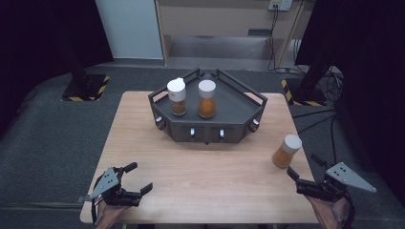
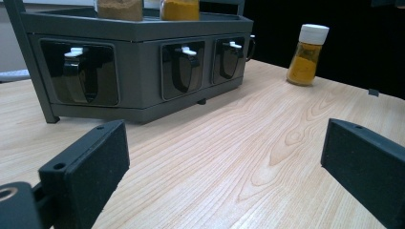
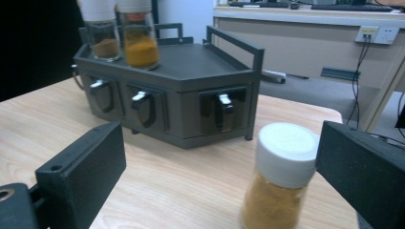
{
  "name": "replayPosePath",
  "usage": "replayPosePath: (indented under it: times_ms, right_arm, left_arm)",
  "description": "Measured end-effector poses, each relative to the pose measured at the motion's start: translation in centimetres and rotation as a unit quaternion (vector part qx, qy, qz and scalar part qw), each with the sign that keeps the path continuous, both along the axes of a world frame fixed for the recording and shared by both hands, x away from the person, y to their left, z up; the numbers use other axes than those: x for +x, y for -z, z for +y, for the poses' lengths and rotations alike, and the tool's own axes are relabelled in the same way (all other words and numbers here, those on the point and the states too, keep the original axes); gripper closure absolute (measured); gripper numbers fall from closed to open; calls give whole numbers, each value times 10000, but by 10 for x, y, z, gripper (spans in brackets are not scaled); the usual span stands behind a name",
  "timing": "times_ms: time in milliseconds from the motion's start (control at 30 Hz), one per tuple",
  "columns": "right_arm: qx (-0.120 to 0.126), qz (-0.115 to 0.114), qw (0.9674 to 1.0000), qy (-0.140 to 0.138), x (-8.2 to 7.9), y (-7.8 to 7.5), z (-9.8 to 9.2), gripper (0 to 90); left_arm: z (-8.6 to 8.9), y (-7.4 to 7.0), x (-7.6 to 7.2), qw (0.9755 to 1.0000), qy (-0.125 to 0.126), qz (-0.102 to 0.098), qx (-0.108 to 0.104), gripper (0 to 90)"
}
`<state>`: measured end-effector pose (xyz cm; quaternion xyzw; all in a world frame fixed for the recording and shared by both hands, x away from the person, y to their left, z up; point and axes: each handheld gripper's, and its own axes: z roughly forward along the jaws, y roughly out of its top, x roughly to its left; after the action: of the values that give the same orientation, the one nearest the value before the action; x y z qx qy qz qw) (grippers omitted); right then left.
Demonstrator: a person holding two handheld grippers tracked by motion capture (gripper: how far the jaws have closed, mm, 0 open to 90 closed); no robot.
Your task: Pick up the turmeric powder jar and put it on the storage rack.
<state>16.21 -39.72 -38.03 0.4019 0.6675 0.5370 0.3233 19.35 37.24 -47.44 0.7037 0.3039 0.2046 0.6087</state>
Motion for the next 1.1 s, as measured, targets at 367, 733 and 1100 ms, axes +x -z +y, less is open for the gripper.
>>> replayPosePath:
  times_ms: [367, 733, 1100]
  right_arm:
    - [-1, 402, 9988, 268, 39, 4, -8, 41]
    - [51, 666, 9971, 364, 71, 17, -7, 44]
    - [76, 877, 9950, 475, 97, 33, -2, 75]
  left_arm:
    - [0, 0, 0, 10000, -11, 3, -3, 12]
    - [0, 0, 0, 10000, -17, 9, -4, 12]
    - [0, 0, 0, 10000, -15, 4, -8, 13]
